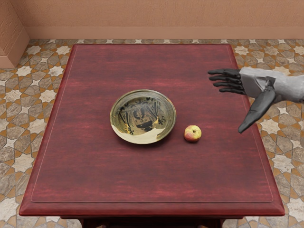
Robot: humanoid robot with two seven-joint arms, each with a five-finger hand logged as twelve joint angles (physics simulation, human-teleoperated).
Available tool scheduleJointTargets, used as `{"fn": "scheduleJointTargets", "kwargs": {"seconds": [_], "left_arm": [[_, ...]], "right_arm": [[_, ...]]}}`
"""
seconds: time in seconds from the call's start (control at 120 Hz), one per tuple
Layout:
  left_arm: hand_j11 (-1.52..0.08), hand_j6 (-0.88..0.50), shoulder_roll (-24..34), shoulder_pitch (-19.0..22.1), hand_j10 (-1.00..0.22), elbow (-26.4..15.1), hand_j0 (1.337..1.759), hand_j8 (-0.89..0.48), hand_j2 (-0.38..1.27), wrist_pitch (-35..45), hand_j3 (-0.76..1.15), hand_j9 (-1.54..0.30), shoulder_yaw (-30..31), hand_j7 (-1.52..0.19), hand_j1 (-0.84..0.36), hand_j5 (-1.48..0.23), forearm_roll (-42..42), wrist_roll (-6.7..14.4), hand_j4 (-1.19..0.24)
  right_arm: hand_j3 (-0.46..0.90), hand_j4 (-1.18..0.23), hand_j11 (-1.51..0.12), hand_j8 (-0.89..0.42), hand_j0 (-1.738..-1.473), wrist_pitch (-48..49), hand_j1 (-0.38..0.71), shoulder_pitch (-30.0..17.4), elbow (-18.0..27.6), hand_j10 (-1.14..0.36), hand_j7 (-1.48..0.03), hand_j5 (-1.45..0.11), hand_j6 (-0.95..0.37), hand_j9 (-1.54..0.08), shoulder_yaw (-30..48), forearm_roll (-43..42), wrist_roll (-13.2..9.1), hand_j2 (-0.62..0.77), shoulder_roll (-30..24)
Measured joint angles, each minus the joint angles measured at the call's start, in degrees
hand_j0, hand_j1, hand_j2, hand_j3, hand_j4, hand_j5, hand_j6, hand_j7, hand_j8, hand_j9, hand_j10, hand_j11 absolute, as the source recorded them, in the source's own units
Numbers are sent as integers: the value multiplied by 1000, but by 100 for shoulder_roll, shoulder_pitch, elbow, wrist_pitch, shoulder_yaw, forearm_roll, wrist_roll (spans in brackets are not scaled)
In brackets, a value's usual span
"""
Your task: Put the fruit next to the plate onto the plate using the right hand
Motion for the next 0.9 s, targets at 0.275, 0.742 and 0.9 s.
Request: {"fn": "scheduleJointTargets", "kwargs": {"seconds": [0.275, 0.742, 0.9], "left_arm": [[-299, -230, 0, -1, -230, 0, 1658, -230, 46, 0, 0, -299, 0, -299, 73, -299, -1, 0, -230], [-299, -230, 0, -2, -230, 0, 1658, -230, 46, 0, 0, -299, 0, -299, 73, -299, 0, 0, -230], [-299, -230, 0, -2, -230, 0, 1658, -230, 46, 0, 0, -299, 1, -299, 73, -299, -1, 0, -230]], "right_arm": [[0, -48, -58, -48, -1658, -1755, -298, -182, 489, -47, -58, -58, -49, -58, -20, -2087, -1315, -7, 544], [0, -47, -55, -48, -1658, -3107, -301, 1276, 587, -47, -55, -56, -50, -55, -1875, -2567, -2613, -6, 1117], [0, -47, -55, -48, -1658, -2846, -301, 1507, 615, -46, -55, -56, -49, -55, -2035, -2595, -2640, -6, 1521]]}}
